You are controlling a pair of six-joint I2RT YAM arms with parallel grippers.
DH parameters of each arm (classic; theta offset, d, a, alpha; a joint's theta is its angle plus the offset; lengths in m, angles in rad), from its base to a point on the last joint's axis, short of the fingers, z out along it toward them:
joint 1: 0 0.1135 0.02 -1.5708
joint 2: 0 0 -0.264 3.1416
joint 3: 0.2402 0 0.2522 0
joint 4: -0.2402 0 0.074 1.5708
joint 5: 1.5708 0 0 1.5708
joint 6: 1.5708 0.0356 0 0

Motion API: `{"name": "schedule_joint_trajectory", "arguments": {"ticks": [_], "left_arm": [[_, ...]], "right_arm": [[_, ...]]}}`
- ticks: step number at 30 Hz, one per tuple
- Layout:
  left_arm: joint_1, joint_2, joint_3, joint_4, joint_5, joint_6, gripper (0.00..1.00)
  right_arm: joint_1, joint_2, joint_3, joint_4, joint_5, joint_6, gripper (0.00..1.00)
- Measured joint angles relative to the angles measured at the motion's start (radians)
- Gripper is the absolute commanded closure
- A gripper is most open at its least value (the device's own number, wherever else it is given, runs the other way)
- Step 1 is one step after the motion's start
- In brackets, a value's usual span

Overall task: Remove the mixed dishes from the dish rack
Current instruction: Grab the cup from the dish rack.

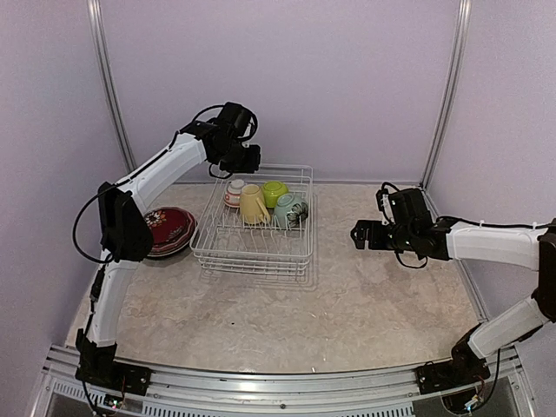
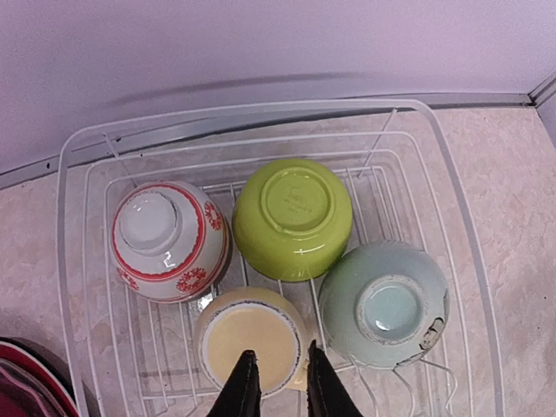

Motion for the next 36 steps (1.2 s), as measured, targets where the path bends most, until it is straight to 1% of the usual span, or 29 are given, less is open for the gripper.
{"name": "schedule_joint_trajectory", "arguments": {"ticks": [1, 3, 5, 10, 11, 21, 27, 30, 36], "left_arm": [[-0.003, -0.021, -0.003, -0.001, 0.0, 0.003, 0.53], [-0.007, -0.056, -0.004, 0.001, -0.002, 0.007, 0.32], [-0.008, -0.078, -0.009, 0.002, -0.002, 0.005, 0.21], [-0.008, -0.08, -0.04, 0.005, -0.001, 0.0, 0.03], [-0.008, -0.074, -0.043, 0.005, -0.001, -0.003, 0.01], [0.005, 0.022, -0.047, 0.008, 0.036, -0.026, 0.01], [0.028, 0.122, 0.002, 0.006, 0.076, -0.039, 0.02], [0.036, 0.156, 0.003, 0.006, 0.086, -0.04, 0.16], [0.041, 0.182, 0.025, 0.003, 0.082, -0.039, 0.48]], "right_arm": [[0.0, -0.002, 0.0, 0.0, -0.002, 0.002, 0.0], [0.0, -0.006, 0.0, 0.0, -0.005, 0.004, 0.0], [0.0, -0.014, 0.0, 0.0, -0.008, 0.006, 0.0], [0.0, -0.042, -0.002, 0.001, -0.012, 0.011, 0.0], [0.0, -0.045, -0.003, 0.001, -0.012, 0.012, 0.0], [0.0, -0.045, -0.006, 0.001, -0.011, 0.012, 0.0], [0.0, -0.045, -0.006, 0.0, -0.009, 0.011, 0.0], [0.0, -0.045, -0.006, 0.0, -0.006, 0.009, 0.0], [0.0, -0.034, -0.006, 0.0, -0.002, 0.008, 0.0]]}}
